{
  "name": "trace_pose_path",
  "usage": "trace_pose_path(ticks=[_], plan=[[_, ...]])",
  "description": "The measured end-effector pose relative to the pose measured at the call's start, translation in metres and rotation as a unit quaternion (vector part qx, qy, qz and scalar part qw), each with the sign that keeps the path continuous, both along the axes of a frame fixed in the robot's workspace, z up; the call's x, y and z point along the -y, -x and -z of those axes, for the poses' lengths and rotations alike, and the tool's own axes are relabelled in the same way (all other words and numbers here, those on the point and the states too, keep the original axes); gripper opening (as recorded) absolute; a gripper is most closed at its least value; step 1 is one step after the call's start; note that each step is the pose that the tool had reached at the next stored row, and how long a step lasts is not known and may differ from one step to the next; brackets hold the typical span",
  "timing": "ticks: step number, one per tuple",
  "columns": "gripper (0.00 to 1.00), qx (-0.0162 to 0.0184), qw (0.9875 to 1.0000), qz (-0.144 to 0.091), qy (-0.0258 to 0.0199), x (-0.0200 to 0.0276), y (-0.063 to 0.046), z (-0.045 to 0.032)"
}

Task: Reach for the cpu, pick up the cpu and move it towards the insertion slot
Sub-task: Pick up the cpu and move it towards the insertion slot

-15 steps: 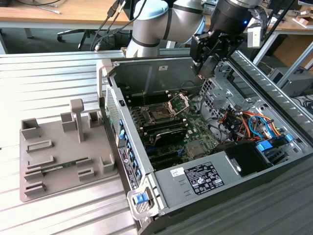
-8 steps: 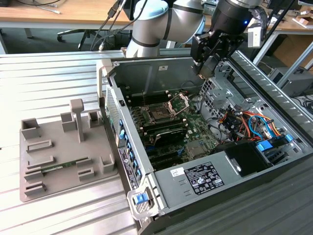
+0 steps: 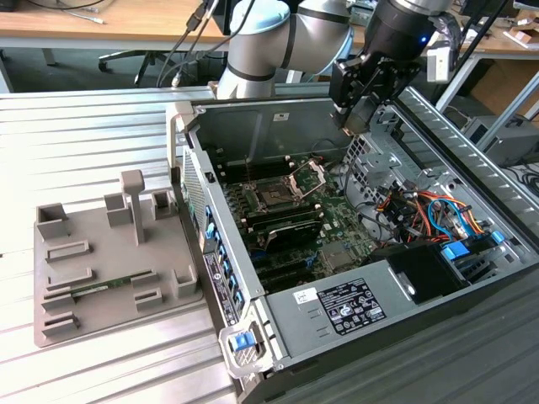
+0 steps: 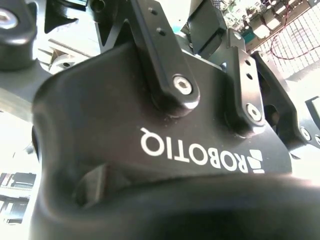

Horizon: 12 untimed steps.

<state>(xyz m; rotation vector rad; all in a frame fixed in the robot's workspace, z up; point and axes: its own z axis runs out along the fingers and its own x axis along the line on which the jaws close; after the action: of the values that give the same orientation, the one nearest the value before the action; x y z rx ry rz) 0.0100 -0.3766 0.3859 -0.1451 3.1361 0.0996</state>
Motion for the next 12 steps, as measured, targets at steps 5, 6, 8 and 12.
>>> trace_pose_path(ticks=[5, 6, 8, 12], plan=[[0.54, -0.0001, 1.0000, 0.000, 0.0001, -0.0004, 0.0008, 0.0018], [0.54, 0.0000, 1.0000, 0.000, 0.0001, -0.0005, 0.0012, 0.0026], [0.54, 0.0000, 1.0000, 0.000, 0.0001, -0.0007, 0.0025, 0.0045], [0.54, 0.0000, 1.0000, 0.000, 0.0000, -0.0015, 0.0060, 0.0074]])
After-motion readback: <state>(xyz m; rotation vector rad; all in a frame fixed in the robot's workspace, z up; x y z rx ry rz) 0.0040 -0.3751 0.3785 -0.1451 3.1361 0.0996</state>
